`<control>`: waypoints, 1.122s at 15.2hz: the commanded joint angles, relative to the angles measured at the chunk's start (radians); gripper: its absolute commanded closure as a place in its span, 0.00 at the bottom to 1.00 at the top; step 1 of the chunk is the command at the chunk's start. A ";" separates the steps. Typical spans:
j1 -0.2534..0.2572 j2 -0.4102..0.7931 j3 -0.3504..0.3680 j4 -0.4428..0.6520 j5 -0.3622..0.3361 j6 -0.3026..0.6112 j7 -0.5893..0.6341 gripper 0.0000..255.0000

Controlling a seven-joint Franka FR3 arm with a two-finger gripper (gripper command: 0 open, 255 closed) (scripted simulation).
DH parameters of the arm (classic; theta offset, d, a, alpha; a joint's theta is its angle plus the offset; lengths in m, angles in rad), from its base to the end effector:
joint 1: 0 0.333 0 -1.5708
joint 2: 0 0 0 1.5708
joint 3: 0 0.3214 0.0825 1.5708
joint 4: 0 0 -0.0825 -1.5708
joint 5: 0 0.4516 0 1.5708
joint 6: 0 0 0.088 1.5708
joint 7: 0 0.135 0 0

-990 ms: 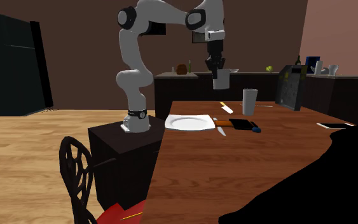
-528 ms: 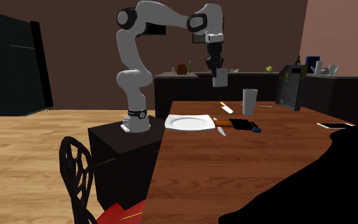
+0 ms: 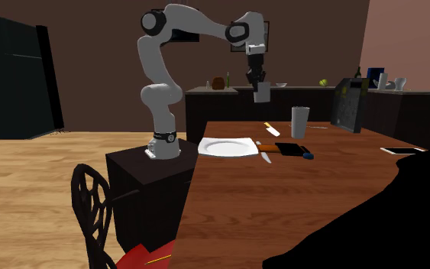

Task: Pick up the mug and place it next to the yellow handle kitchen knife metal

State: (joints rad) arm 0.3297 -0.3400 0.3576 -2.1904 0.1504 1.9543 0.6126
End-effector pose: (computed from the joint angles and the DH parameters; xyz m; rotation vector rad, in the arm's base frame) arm 0.3984 0.3545 0.4808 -3.0688 -0.0160 -0.0836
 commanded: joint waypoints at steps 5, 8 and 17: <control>0.008 0.017 0.022 -0.050 0.003 0.068 0.022 1.00; 0.009 0.026 0.027 -0.082 0.003 0.110 0.022 1.00; 0.009 0.069 0.042 -0.168 0.000 0.237 0.026 1.00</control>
State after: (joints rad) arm 0.3393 -0.2801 0.3976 -2.3502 0.1520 2.1737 0.6376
